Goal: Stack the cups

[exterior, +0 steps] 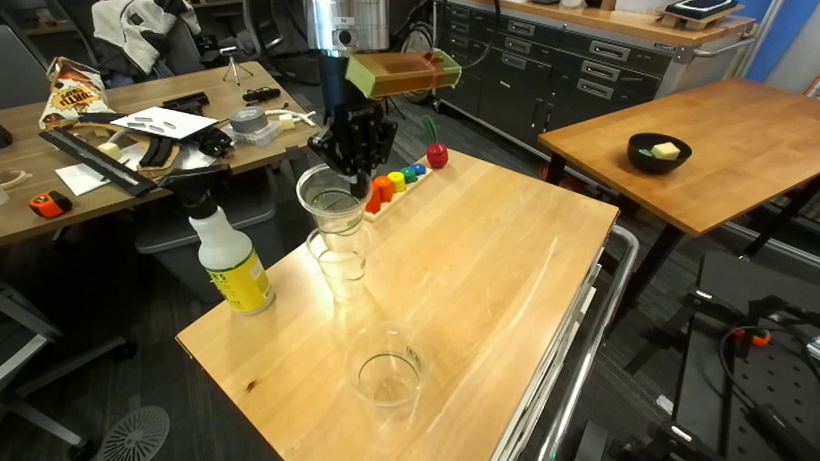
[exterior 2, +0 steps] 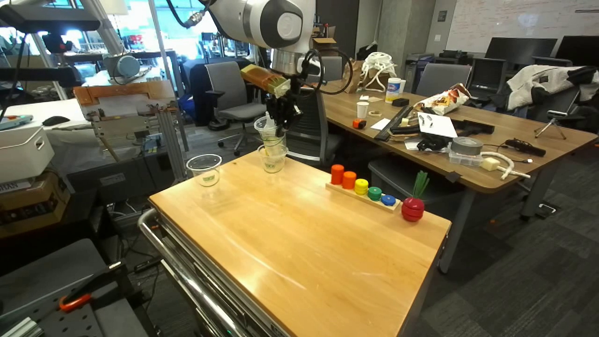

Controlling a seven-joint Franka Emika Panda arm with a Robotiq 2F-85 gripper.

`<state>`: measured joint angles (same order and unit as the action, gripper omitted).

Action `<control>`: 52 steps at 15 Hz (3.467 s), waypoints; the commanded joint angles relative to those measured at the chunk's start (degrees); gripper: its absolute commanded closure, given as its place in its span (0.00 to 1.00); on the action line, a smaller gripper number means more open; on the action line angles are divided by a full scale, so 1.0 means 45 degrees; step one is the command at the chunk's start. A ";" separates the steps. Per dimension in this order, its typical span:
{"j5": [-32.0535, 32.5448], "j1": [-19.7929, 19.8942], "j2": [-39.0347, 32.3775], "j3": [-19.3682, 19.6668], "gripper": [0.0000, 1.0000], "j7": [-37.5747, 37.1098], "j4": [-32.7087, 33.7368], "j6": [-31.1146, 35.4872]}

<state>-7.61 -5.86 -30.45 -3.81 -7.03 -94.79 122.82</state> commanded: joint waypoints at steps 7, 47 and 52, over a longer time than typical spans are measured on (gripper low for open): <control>-0.0243 0.0191 -0.0784 -0.0205 0.61 0.0286 0.0774 -0.1318; 0.0029 0.0002 -0.2931 -0.0014 0.57 -0.0033 0.2500 -0.1323; -0.0083 0.0055 -0.2946 -0.0136 0.94 0.0042 0.2409 -0.1332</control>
<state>-7.07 -5.86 -42.93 -3.88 -6.70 -85.99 118.27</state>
